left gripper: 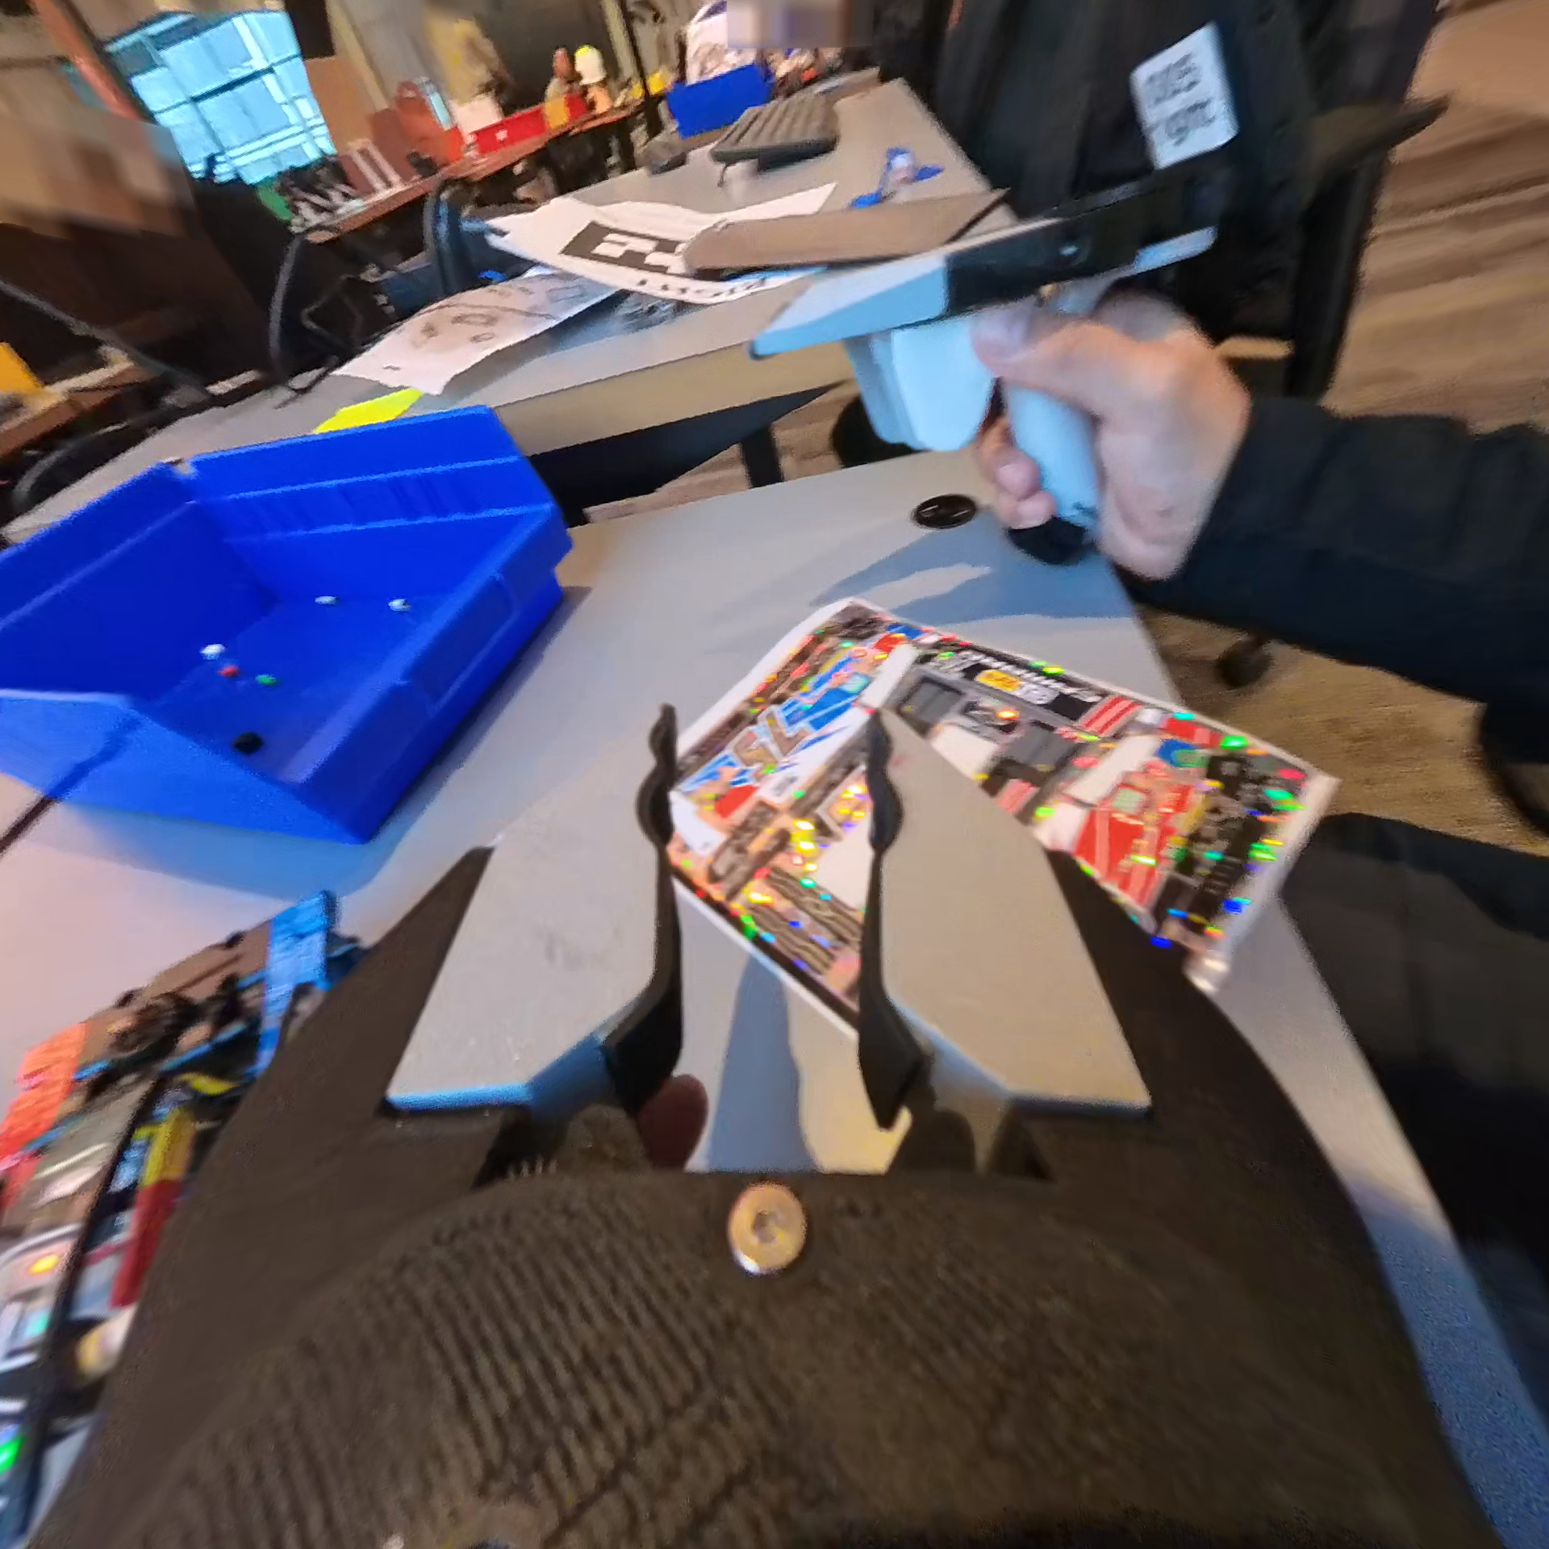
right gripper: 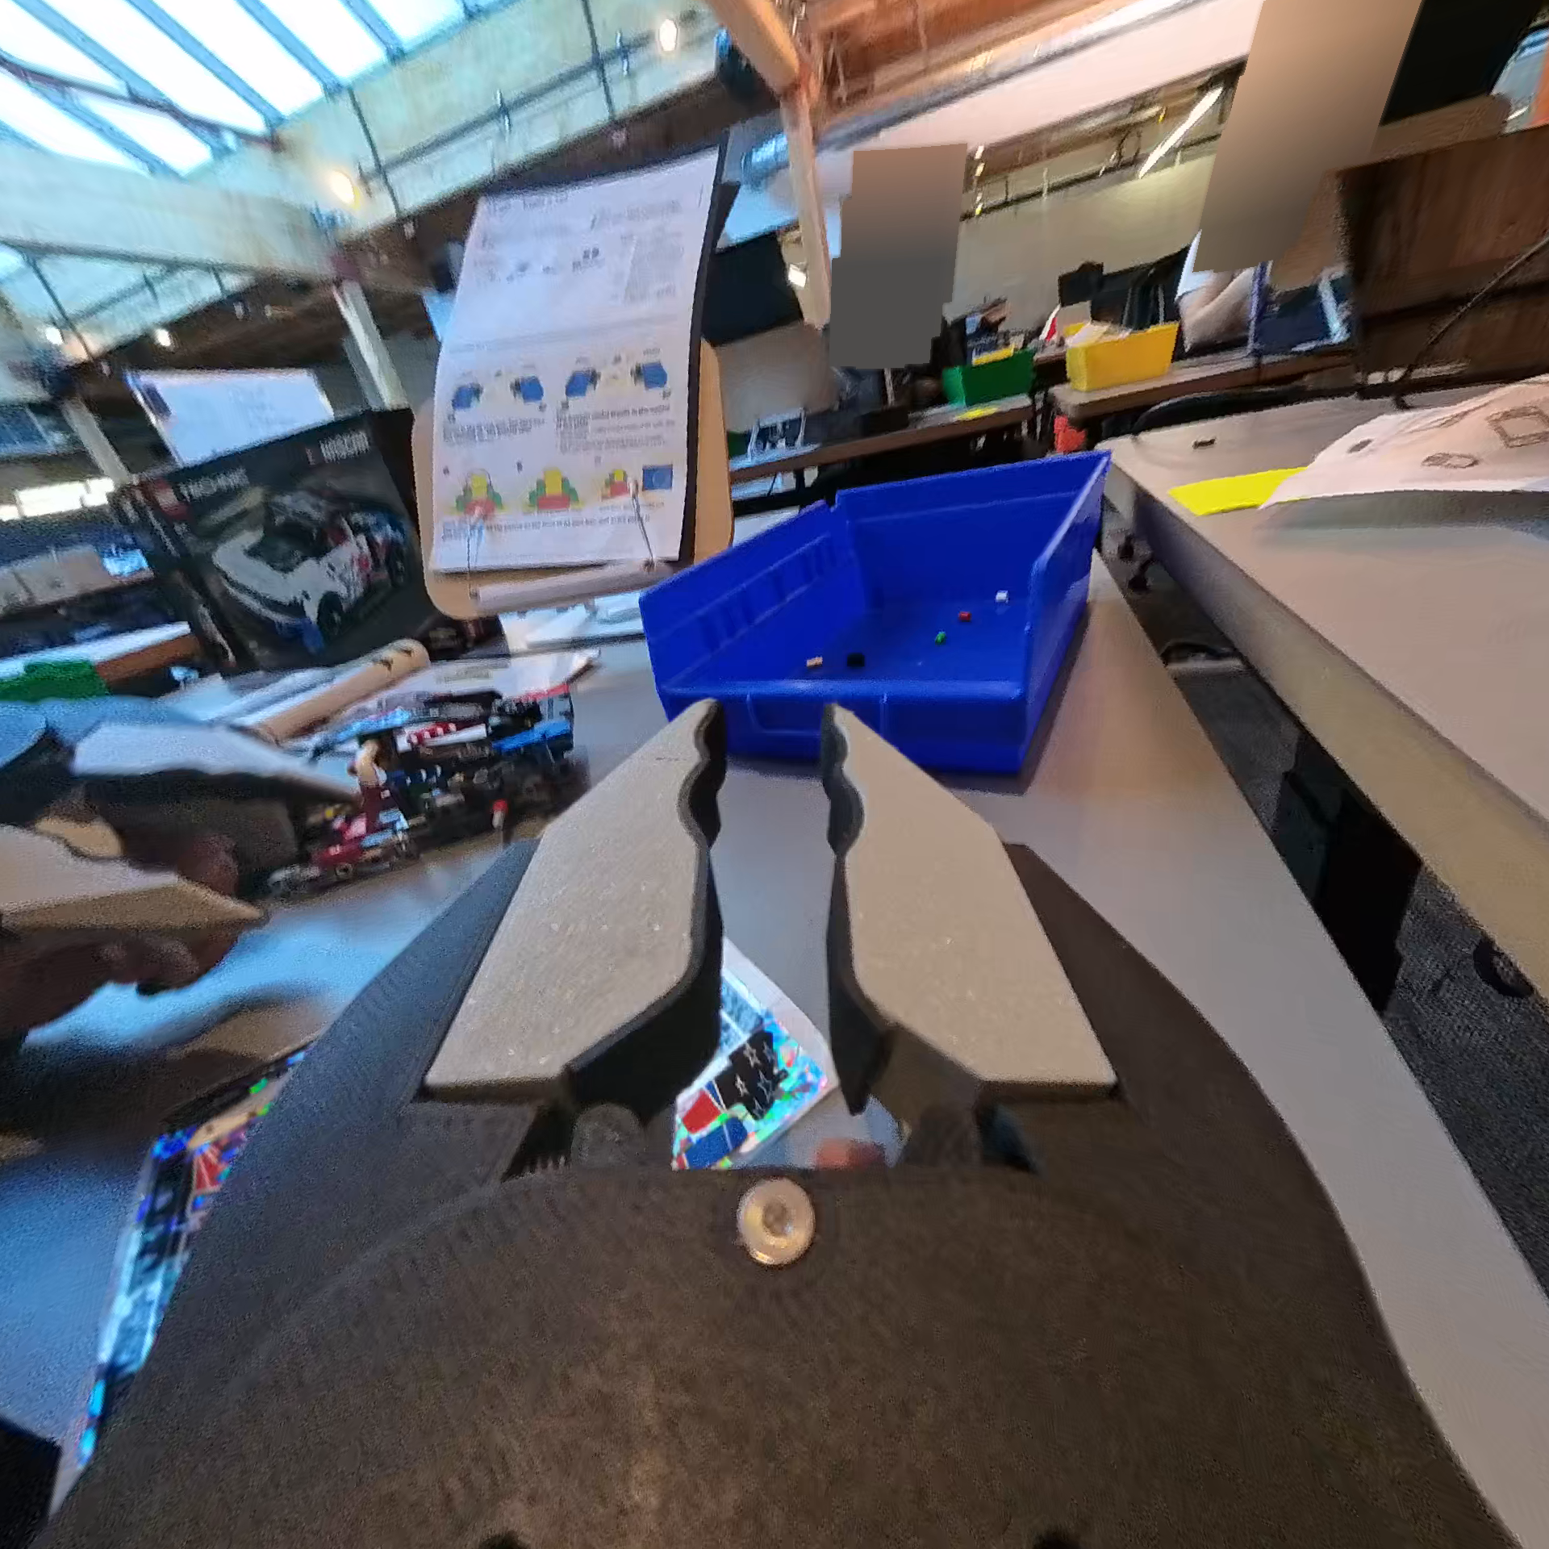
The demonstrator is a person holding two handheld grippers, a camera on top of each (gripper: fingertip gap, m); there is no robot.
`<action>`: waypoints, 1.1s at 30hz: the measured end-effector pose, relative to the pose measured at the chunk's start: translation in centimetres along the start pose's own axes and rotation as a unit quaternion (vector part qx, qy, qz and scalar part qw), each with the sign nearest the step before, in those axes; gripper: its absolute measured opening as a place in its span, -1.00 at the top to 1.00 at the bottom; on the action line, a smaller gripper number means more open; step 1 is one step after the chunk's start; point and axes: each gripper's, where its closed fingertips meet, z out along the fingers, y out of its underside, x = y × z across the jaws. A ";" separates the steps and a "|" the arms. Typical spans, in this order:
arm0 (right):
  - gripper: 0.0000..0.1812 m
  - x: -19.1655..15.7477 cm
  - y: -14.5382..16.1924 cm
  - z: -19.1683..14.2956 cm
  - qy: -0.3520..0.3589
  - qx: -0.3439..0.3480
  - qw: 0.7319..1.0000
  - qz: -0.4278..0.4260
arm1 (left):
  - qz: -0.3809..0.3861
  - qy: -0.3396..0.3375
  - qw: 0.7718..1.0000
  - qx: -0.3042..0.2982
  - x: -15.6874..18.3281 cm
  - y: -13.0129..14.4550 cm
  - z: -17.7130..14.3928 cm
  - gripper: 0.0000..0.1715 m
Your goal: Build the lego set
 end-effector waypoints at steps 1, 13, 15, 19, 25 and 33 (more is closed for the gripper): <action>0.78 -0.2 0.6 0.4 -0.007 -0.017 1.000 -0.001 | 0.006 -0.014 1.000 -0.006 -0.6 0.1 0.3 0.45; 0.75 -2.3 2.3 1.9 -0.052 -0.070 0.996 0.010 | -0.065 0.052 0.997 0.009 -0.1 0.9 0.4 0.37; 0.74 -2.3 2.3 2.0 -0.057 -0.072 0.996 0.017 | -0.065 0.062 0.996 -0.001 0.2 1.2 0.5 0.33; 0.73 -2.4 2.4 2.0 -0.060 -0.074 0.995 0.020 | -0.049 0.066 0.996 -0.019 0.7 1.6 0.8 0.30; 0.74 -2.5 2.5 2.1 -0.063 -0.076 0.995 0.016 | -0.047 0.061 0.997 -0.019 0.7 1.6 0.8 0.34; 0.73 -2.7 2.6 2.1 -0.065 -0.080 0.995 0.010 | -0.043 0.061 0.997 -0.027 0.9 1.8 0.9 0.36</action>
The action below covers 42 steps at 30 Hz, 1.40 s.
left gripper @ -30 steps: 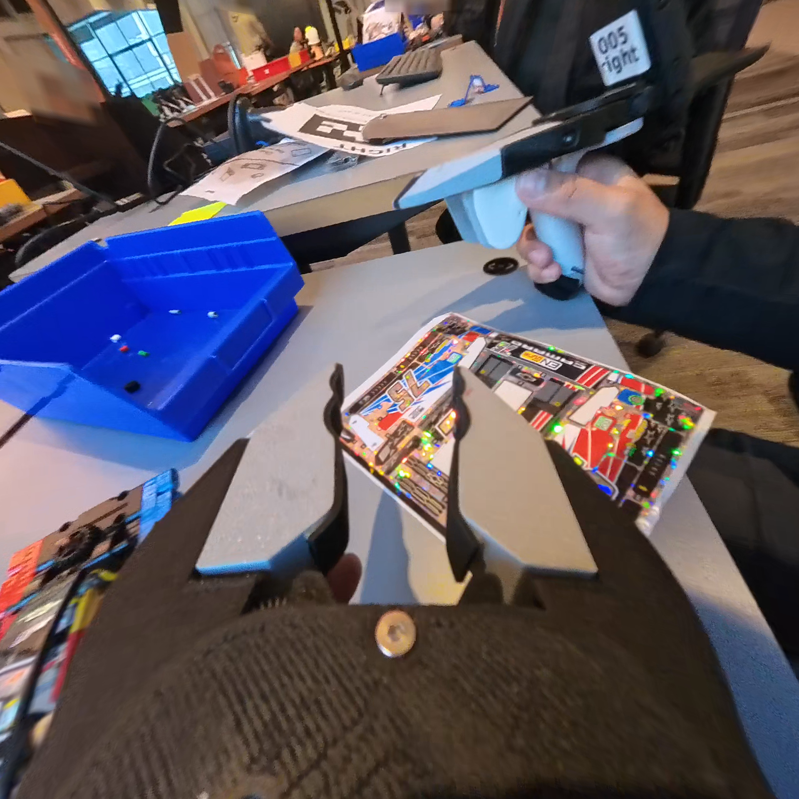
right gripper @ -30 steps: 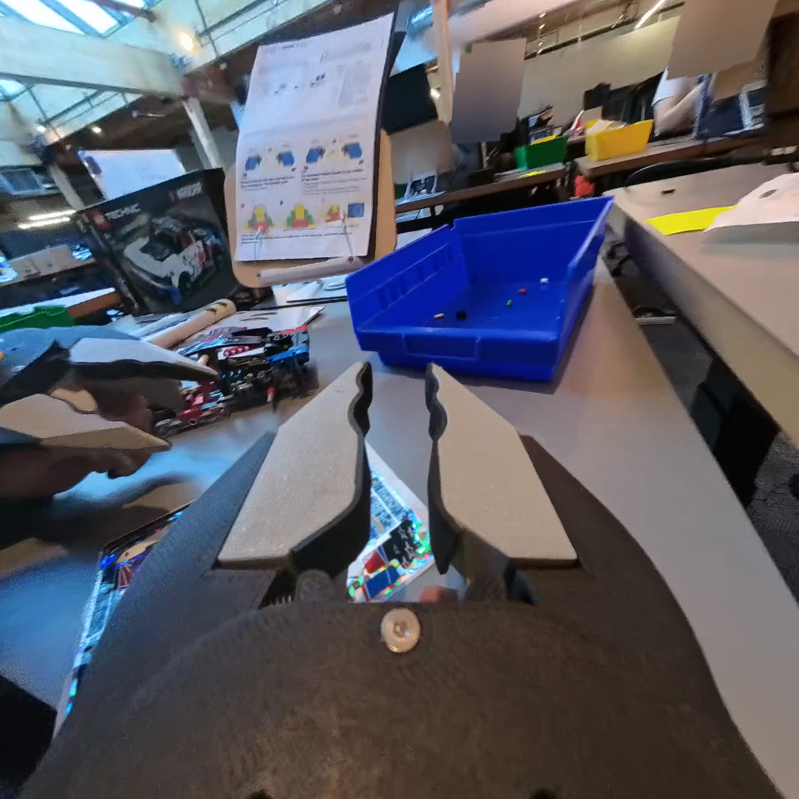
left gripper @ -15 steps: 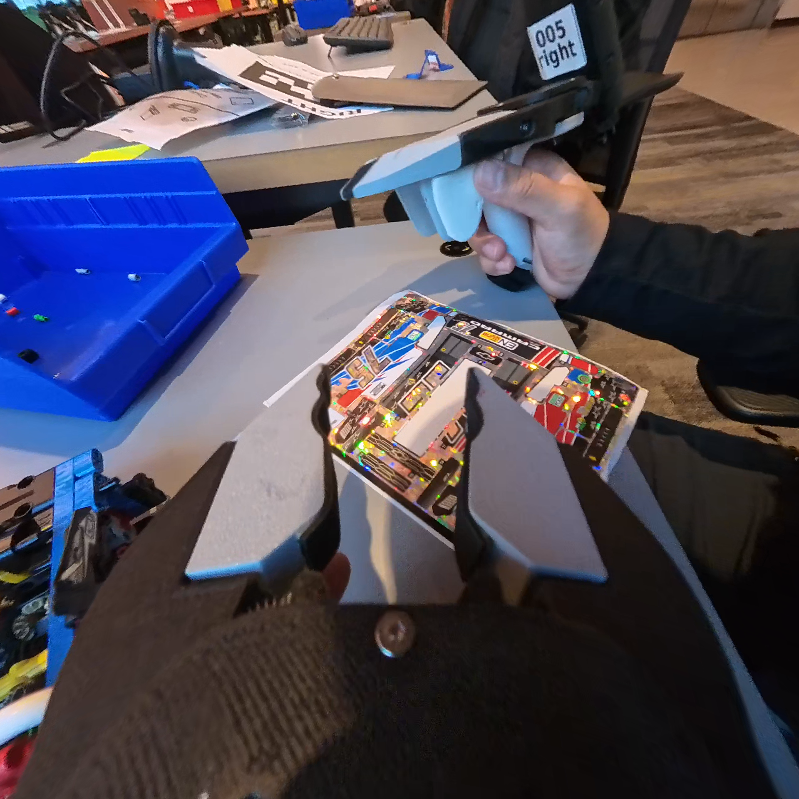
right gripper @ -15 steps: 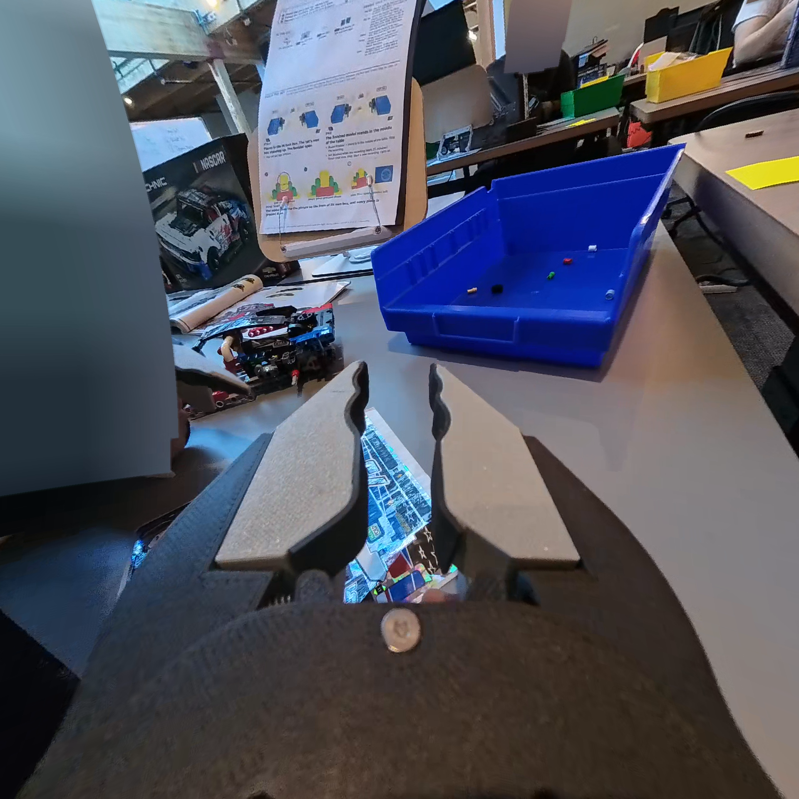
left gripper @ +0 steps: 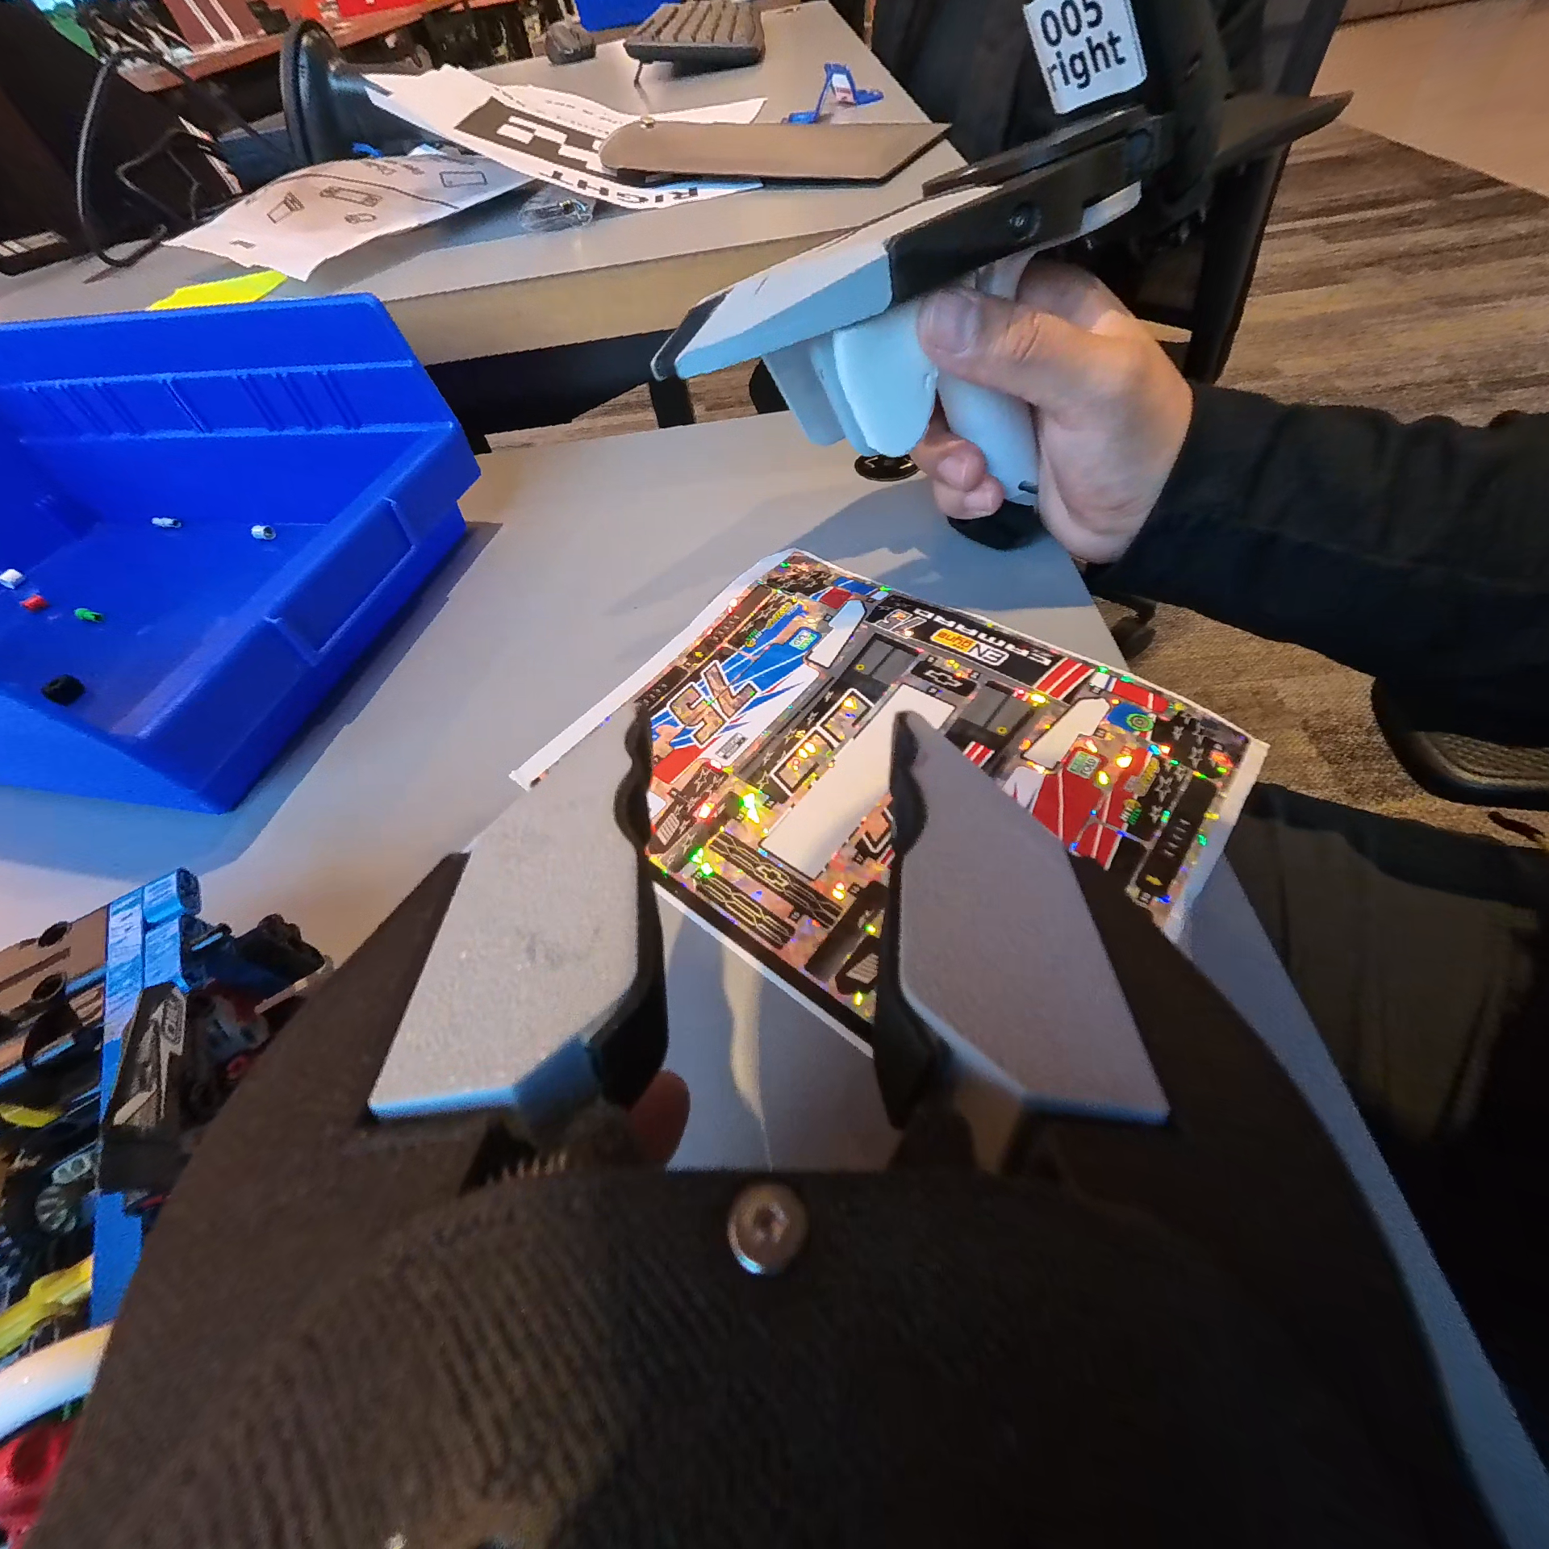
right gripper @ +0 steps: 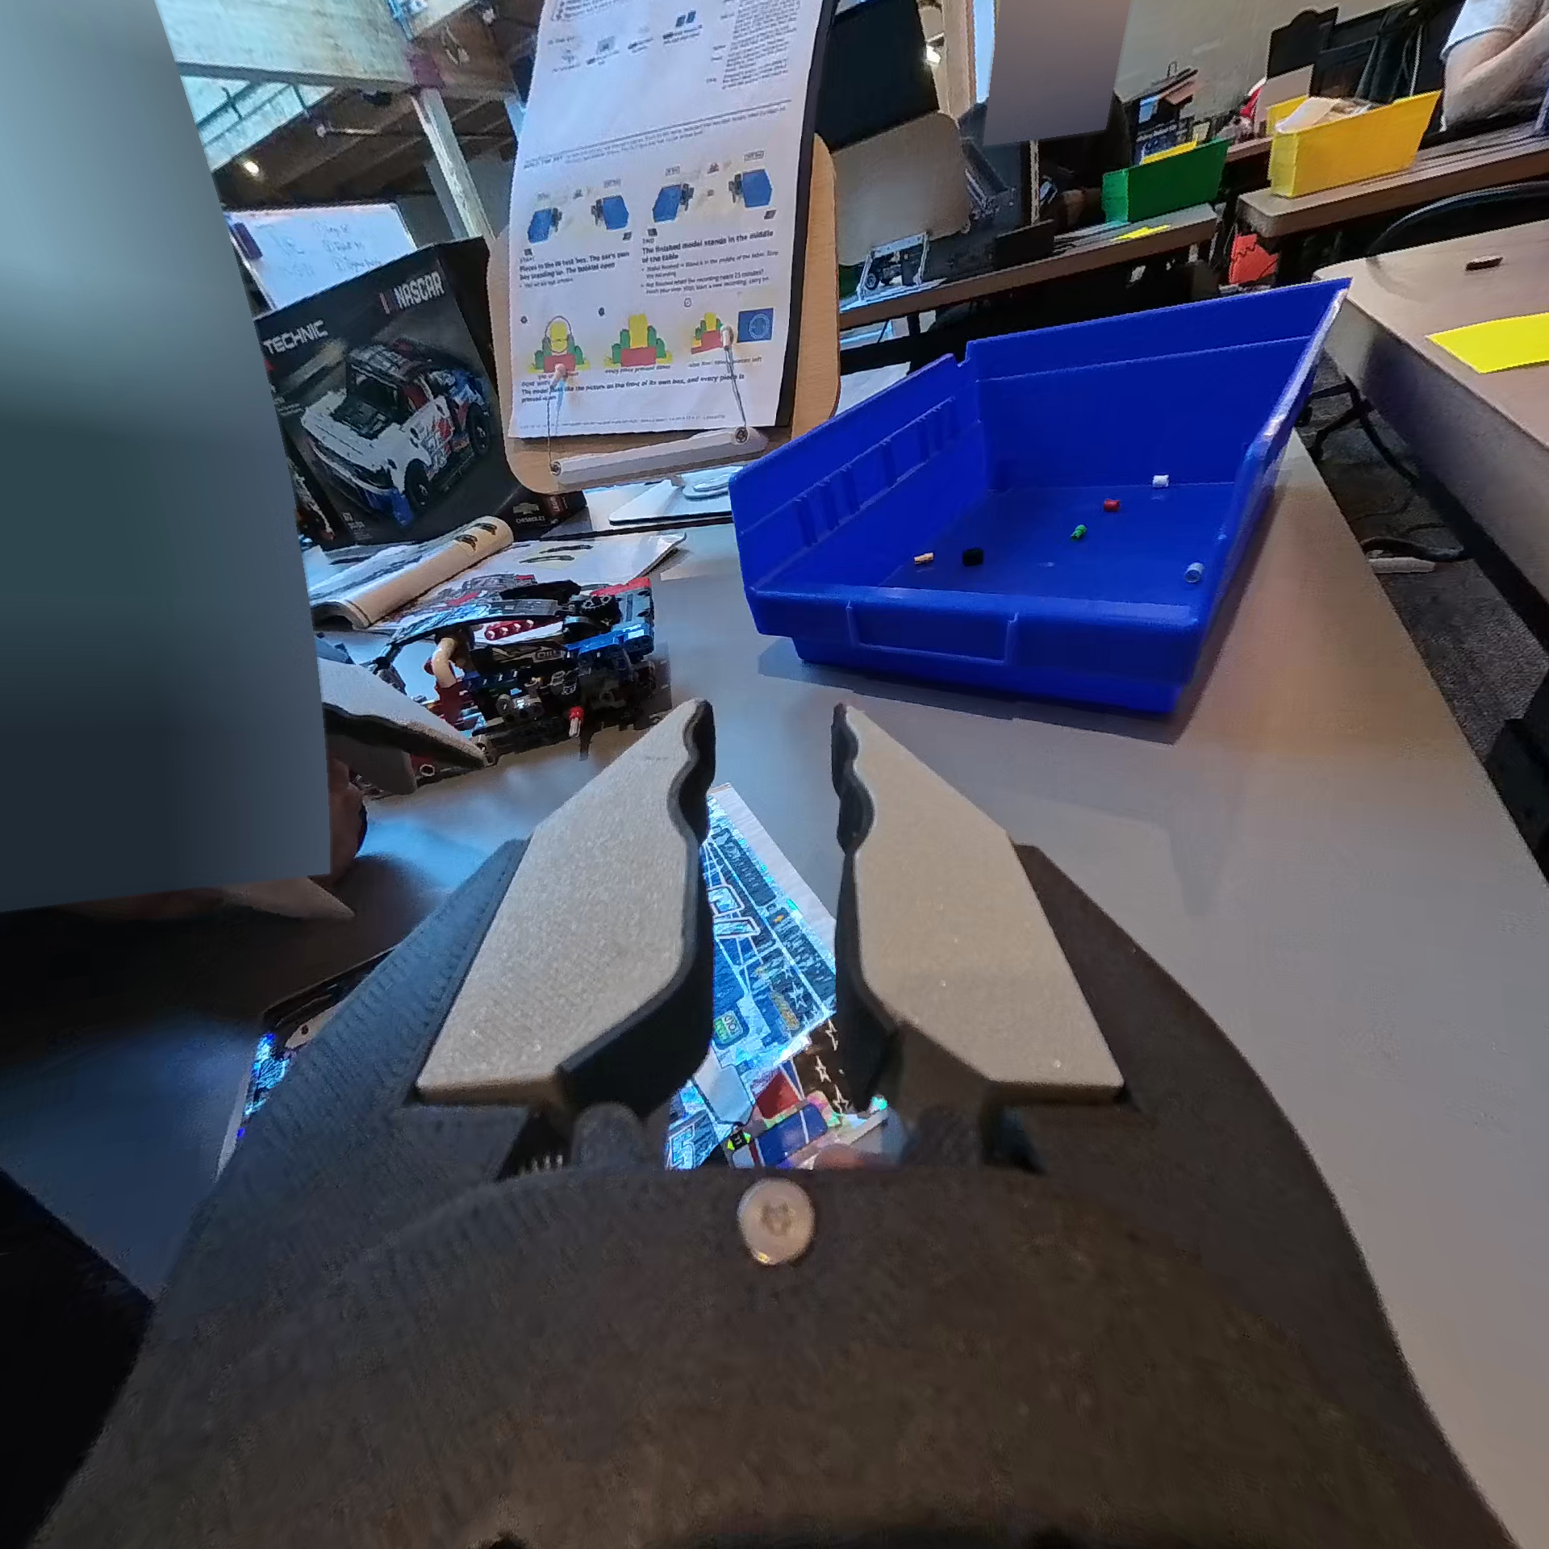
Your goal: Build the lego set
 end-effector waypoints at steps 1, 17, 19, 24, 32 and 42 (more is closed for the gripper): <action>0.73 0.0 0.0 0.0 0.000 0.000 1.000 -0.001 | 0.001 0.000 1.000 -0.001 0.0 0.0 0.0 0.36; 0.74 -0.8 0.8 0.9 0.000 -0.029 0.999 -0.027 | -0.004 -0.003 1.000 0.001 0.2 0.0 -0.3 0.40; 0.74 -1.0 1.1 1.1 0.002 -0.039 0.999 -0.036 | -0.002 -0.002 1.000 0.001 0.4 0.0 -0.3 0.40; 0.75 -1.1 1.3 1.3 0.003 -0.046 0.998 -0.043 | -0.003 -0.003 1.000 0.001 0.5 0.0 -0.4 0.40; 0.75 -1.1 1.2 1.2 0.000 -0.040 0.998 -0.038 | 0.001 -0.004 1.000 -0.005 0.6 0.1 -0.3 0.41; 0.75 -1.1 1.3 1.2 0.001 -0.044 0.998 -0.041 | 0.007 -0.004 1.000 -0.009 0.7 0.2 -0.3 0.42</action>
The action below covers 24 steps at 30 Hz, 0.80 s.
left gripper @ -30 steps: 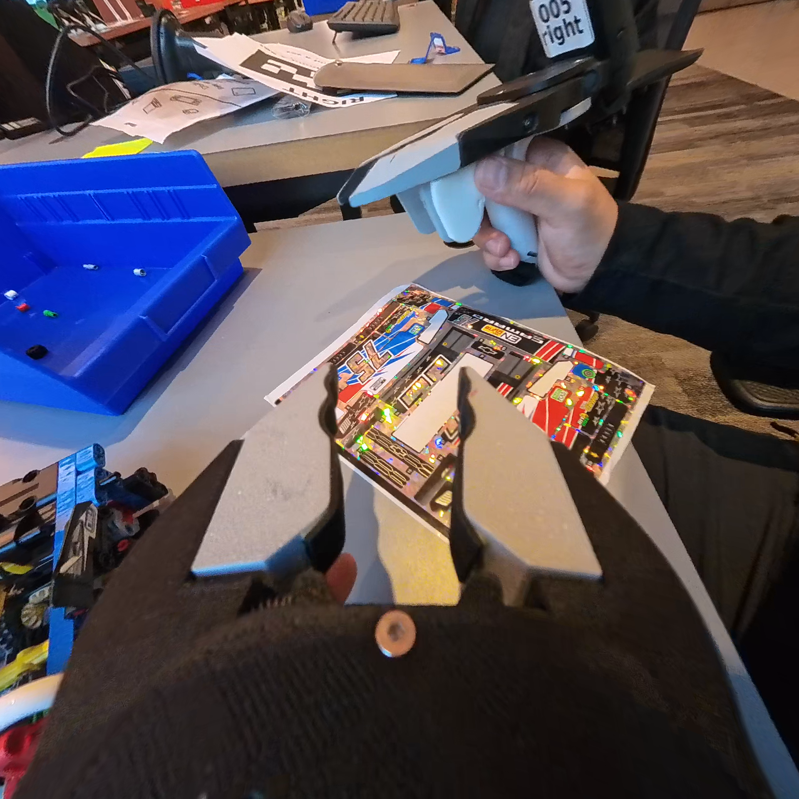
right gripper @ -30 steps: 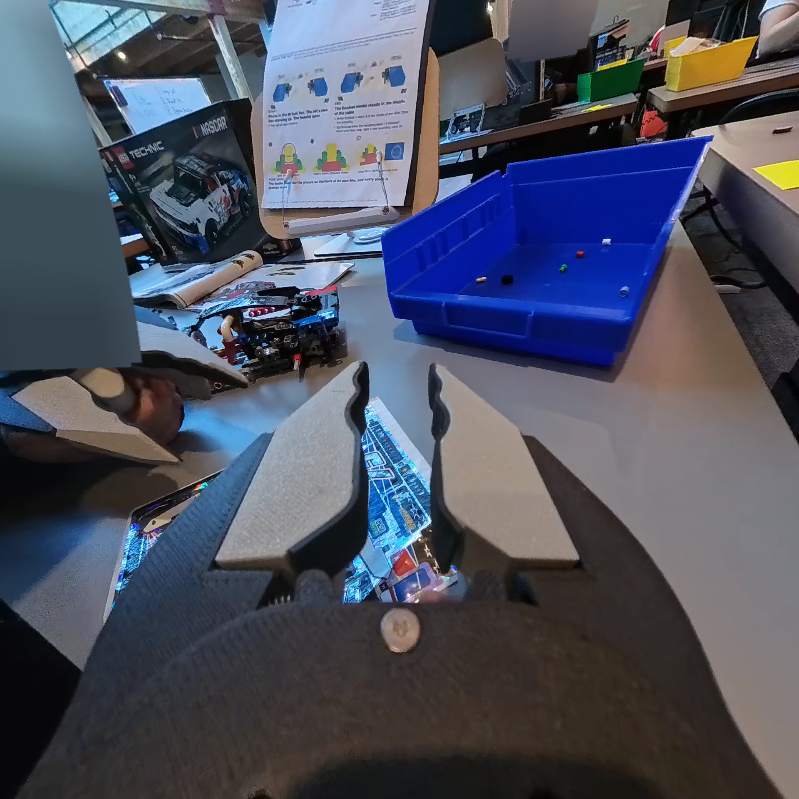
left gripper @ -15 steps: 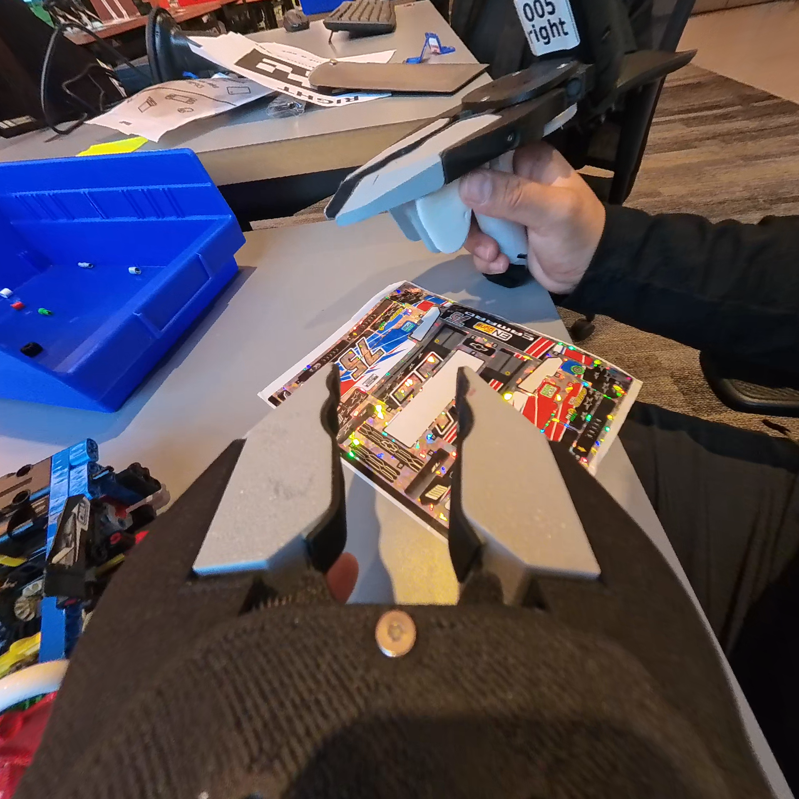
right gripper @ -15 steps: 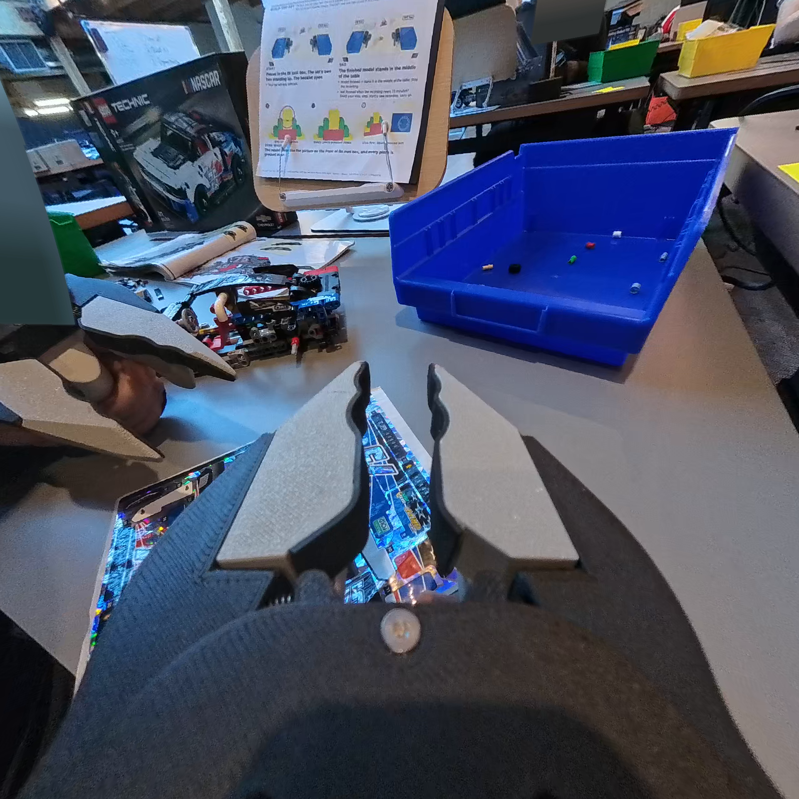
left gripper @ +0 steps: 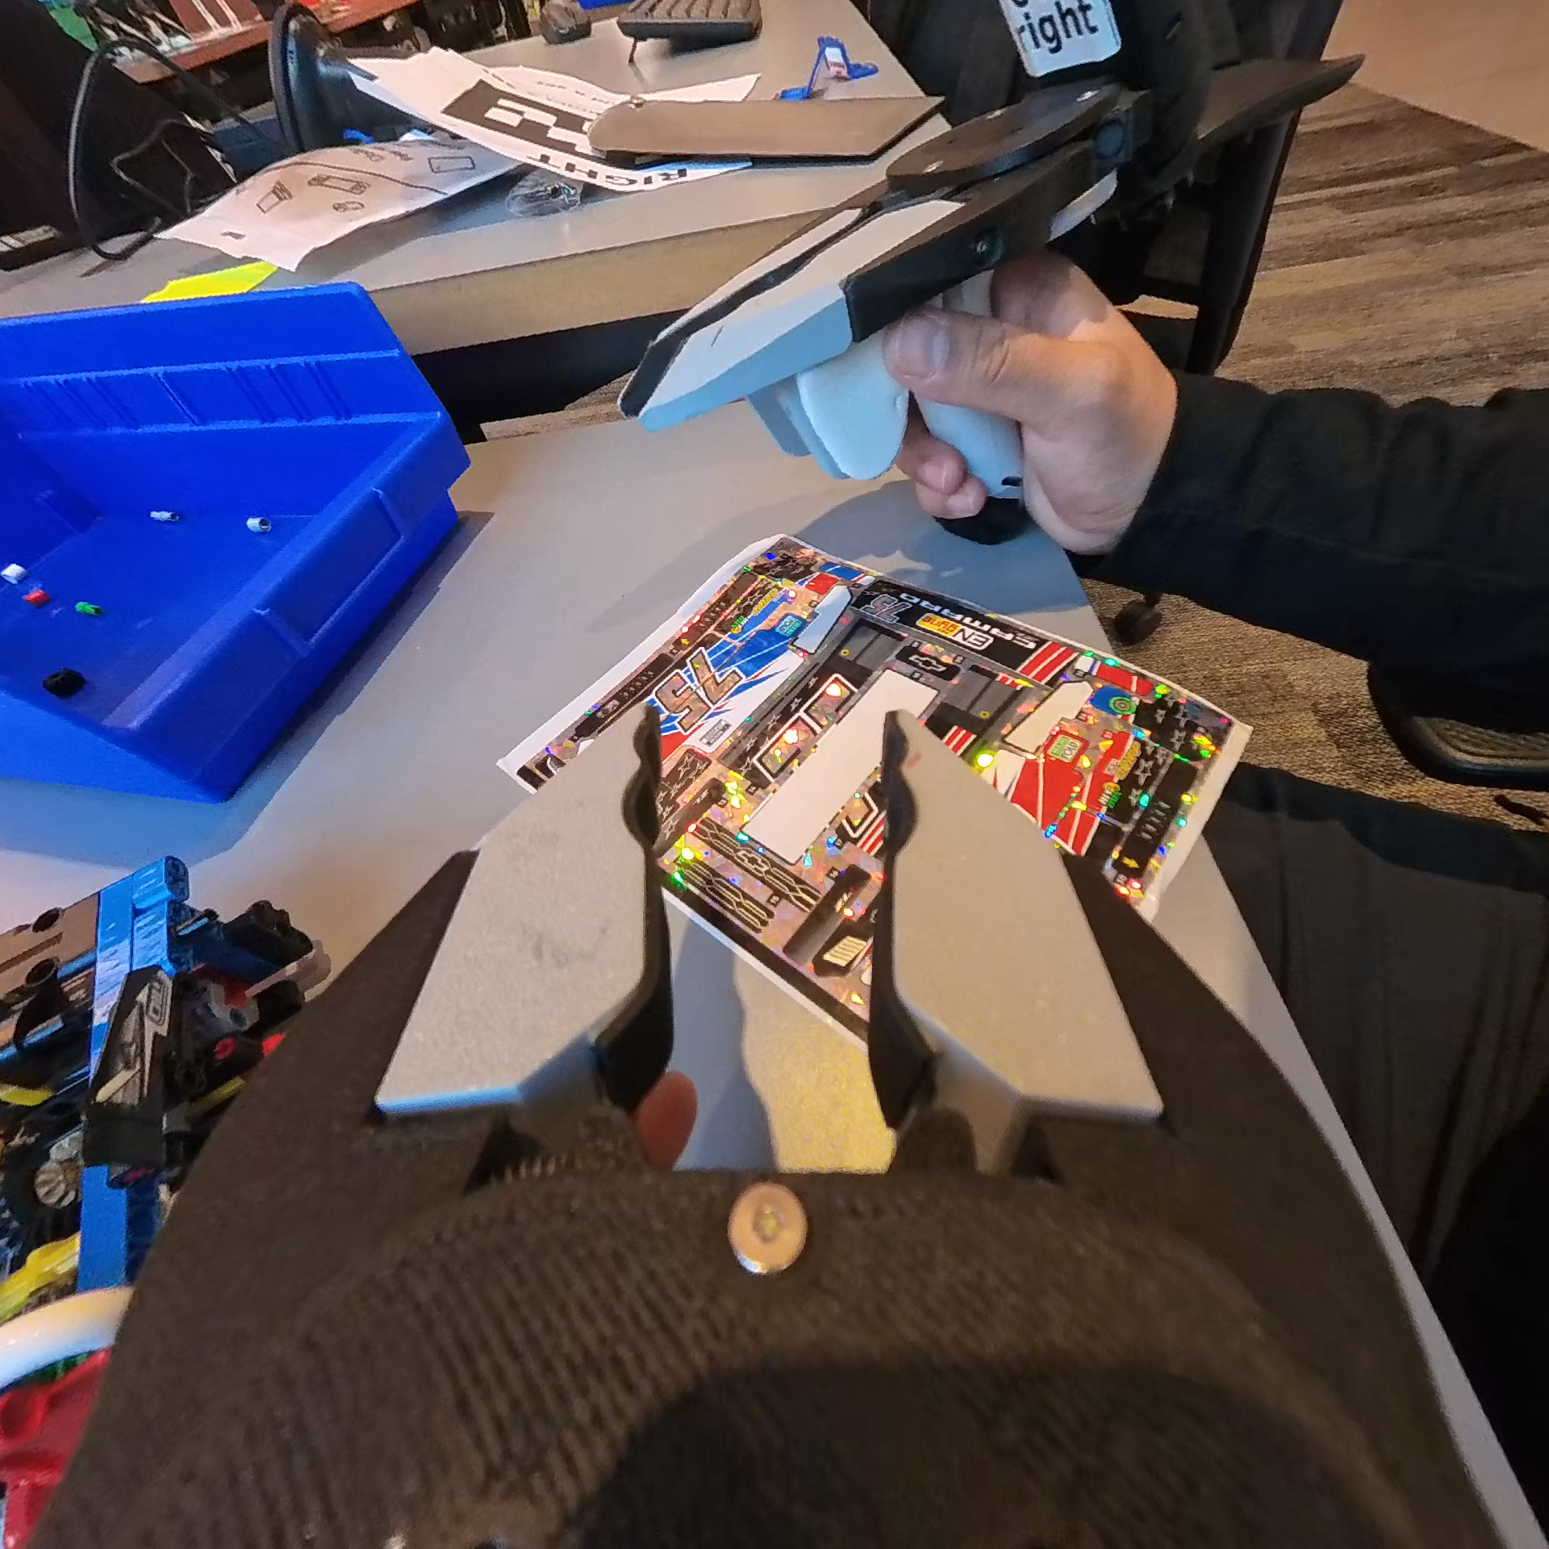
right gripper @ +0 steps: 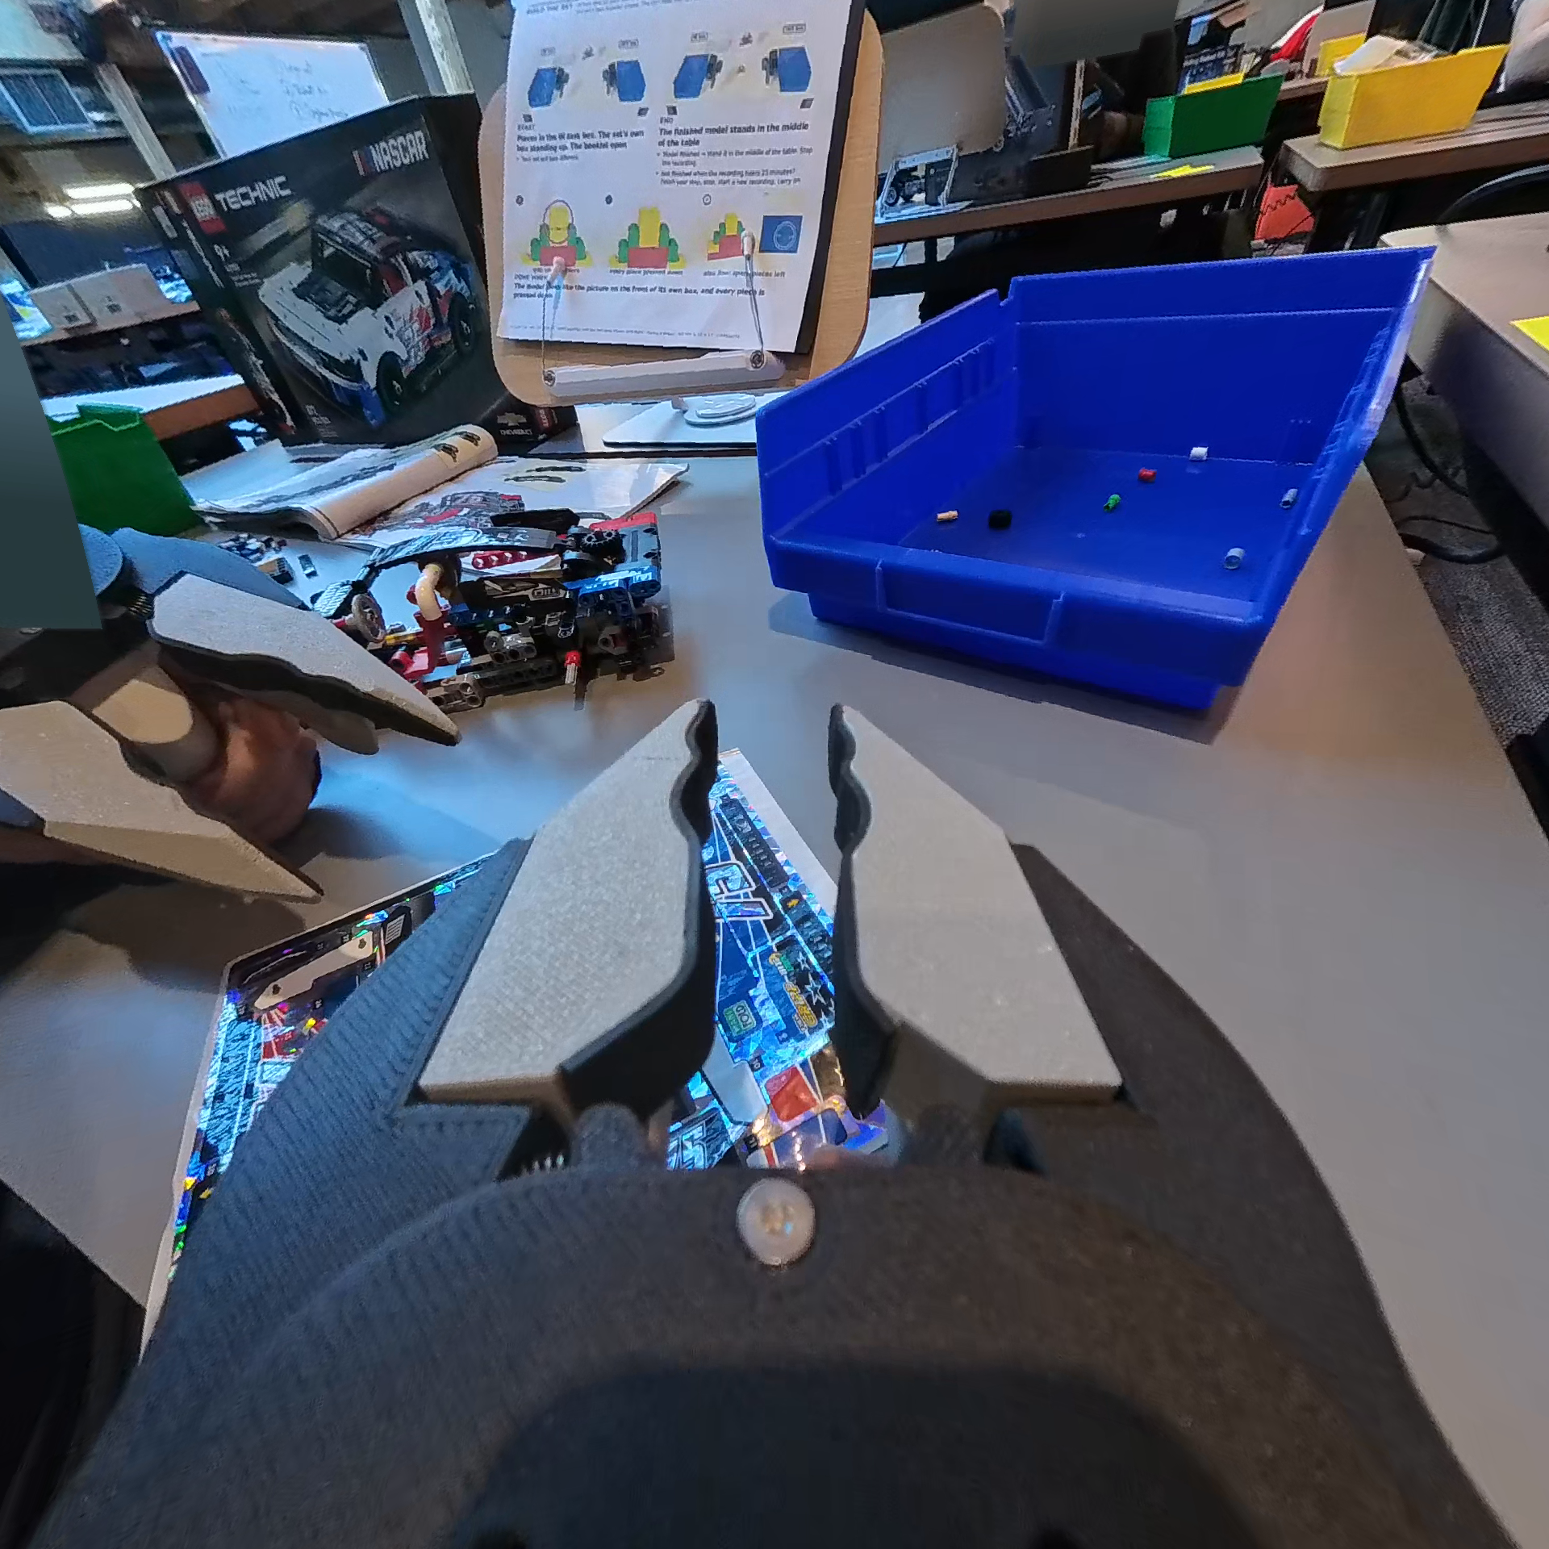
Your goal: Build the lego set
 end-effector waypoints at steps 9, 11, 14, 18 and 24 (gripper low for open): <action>0.75 0.0 0.0 0.0 0.000 -0.001 1.000 0.000 | 0.001 0.001 1.000 -0.002 0.1 0.1 0.0 0.42; 0.75 0.0 0.0 0.0 -0.001 0.000 1.000 0.000 | 0.000 0.001 1.000 -0.003 0.1 0.1 0.0 0.42; 0.75 0.0 0.0 0.0 -0.001 0.000 1.000 -0.001 | 0.000 0.001 1.000 -0.002 0.1 0.1 0.0 0.42; 0.75 0.0 0.0 0.0 -0.001 -0.001 1.000 -0.001 | 0.001 0.000 1.000 -0.003 0.1 0.1 0.0 0.42; 0.75 0.0 0.1 0.1 -0.001 -0.005 1.000 -0.001 | -0.010 -0.005 1.000 -0.005 -0.2 0.2 -0.1 0.42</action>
